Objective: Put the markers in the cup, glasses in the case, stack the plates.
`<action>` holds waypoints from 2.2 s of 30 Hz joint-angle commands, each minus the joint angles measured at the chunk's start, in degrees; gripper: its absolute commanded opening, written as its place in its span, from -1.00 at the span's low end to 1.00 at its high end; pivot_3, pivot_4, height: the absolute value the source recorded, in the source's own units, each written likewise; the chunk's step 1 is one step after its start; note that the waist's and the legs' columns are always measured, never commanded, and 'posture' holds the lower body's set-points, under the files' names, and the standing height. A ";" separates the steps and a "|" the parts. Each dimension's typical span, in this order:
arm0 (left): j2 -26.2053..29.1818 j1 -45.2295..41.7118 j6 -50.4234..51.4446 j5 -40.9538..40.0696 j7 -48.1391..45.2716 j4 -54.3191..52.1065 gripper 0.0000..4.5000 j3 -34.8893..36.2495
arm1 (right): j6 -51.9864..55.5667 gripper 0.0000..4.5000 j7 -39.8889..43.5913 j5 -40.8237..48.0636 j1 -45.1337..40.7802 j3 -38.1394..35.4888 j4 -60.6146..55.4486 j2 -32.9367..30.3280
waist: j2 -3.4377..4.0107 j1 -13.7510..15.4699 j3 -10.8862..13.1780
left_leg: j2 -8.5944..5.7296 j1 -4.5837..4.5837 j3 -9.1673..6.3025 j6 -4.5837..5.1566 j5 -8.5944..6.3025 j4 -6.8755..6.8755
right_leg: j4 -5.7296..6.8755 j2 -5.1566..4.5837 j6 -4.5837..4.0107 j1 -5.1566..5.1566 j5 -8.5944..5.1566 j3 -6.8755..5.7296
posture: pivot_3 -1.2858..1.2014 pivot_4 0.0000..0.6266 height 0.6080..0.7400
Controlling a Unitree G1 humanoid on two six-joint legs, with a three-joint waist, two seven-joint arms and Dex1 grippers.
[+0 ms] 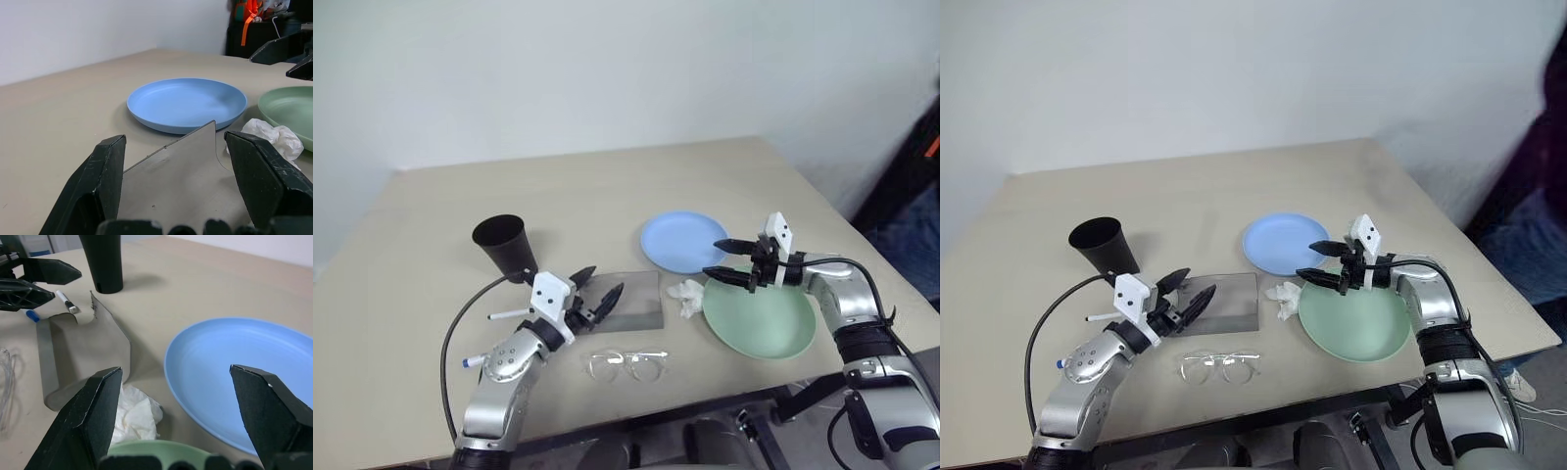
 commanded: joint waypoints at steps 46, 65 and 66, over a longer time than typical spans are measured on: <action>2.61 -4.05 3.77 -1.40 -6.28 -0.68 0.51 0.48 | 1.54 0.69 -4.10 -4.84 4.63 -4.39 1.24 -17.78 | -0.06 0.01 0.04 | -0.03 -0.03 0.15 0.09 -0.04 0.08 | -0.05 -0.02 0.00 0.04 -0.01 0.06 | 0.03 -1.00 1.00; 4.12 -4.78 8.17 -4.43 -11.91 -3.25 0.51 -3.00 | 10.01 0.69 -1.11 -8.33 -3.67 0.36 15.99 -14.66 | -0.15 -0.02 0.08 | 0.36 0.11 1.16 0.18 -0.08 0.14 | -0.04 -0.02 -0.02 0.07 -0.03 0.25 | 0.03 -1.00 1.00; 4.11 -4.69 8.22 -4.45 -11.99 -3.34 0.51 -3.00 | 10.03 0.69 -1.36 -8.52 -4.05 0.39 16.93 -14.30 | -0.15 -0.01 0.08 | 0.36 0.18 1.18 0.18 -0.08 0.15 | -0.04 -0.02 -0.02 0.07 -0.03 0.26 | 0.03 -1.00 1.00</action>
